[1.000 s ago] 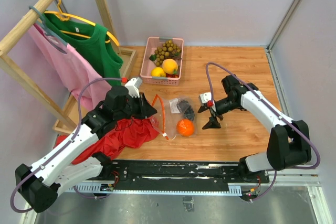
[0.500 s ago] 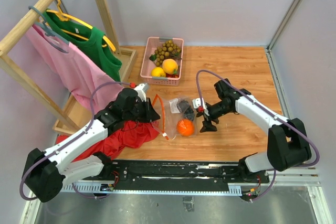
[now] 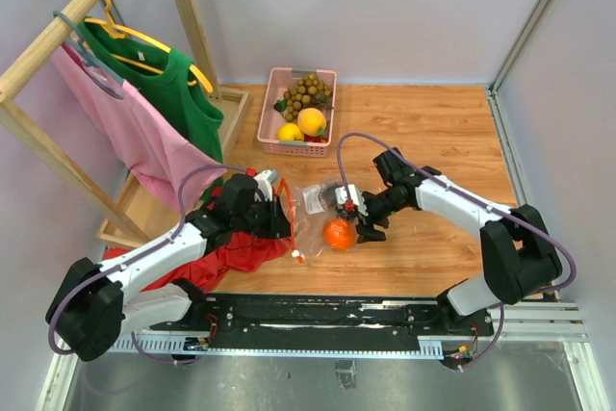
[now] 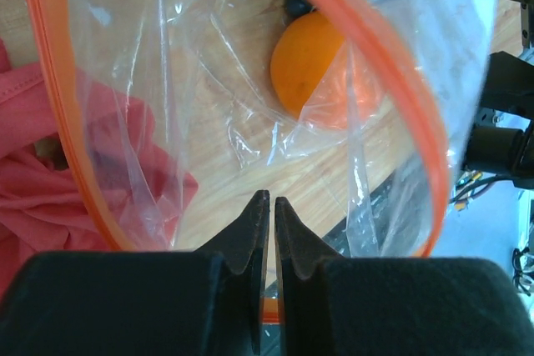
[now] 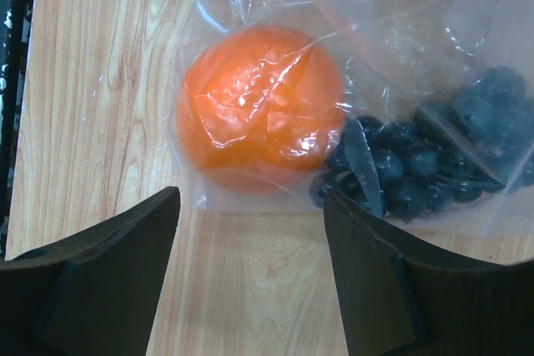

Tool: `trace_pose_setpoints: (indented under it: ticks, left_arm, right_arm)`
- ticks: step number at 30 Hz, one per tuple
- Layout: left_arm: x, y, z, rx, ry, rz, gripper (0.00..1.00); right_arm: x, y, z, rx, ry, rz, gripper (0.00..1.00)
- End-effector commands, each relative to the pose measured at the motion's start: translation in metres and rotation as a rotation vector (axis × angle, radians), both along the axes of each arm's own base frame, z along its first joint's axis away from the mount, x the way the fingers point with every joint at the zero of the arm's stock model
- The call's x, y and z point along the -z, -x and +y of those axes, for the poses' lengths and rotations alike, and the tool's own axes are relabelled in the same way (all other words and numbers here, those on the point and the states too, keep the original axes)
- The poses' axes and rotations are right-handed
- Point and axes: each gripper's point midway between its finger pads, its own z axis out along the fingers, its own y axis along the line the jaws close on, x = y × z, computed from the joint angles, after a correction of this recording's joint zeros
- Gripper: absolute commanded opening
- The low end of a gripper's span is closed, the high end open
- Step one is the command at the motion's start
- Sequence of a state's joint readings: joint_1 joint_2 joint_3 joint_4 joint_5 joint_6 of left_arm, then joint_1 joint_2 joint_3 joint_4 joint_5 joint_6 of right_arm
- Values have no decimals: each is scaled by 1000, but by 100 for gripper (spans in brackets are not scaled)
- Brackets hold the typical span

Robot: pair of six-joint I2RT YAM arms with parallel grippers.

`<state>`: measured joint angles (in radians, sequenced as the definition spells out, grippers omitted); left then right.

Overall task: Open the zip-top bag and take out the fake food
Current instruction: Adjust the zipper food storage bag at the center of the board.

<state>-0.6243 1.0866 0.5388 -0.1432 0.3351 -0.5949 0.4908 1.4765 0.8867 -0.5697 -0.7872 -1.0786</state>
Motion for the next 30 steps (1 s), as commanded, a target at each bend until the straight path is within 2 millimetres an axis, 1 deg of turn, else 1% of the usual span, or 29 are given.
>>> trace_pose_setpoints:
  ticks: [1,4,7,10,12,15,18,20,22,24,28,30]
  left_arm:
    - [8,6,-7,34,37,20,11]
    - [19,10,-8,42,40,46,11]
    - [26,13,-8,51,38,66,11]
    - [32,15,-8,62,31,80,11]
    - [34,16,-9,71,30,81,11]
    - [36,17,-10,81,32,87,11]
    - [38,19,-11,89,42,94,12]
    - [38,20,-12,91,49,97,12]
    - [38,19,-13,90,57,97,12]
    - [37,18,-14,83,64,96,12]
    - [35,13,-13,39,81,83,12]
    - [32,13,-13,23,100,77,12]
  right_arm:
    - [11,1,4,7,43,9,70]
    - [14,1,7,2,58,8,69]
    - [18,0,11,-2,77,8,66]
    - [21,-3,14,8,97,16,60]
    - [21,-9,16,34,110,24,51]
    - [16,-22,18,78,130,16,34]
    - [11,-28,21,106,136,25,16]
    - [7,-29,22,112,129,26,9]
    - [3,-31,22,117,118,22,3]
    - [1,-33,20,125,110,22,1]
    - [-4,-39,8,158,101,16,1]
    - [-10,-36,4,150,70,33,1]
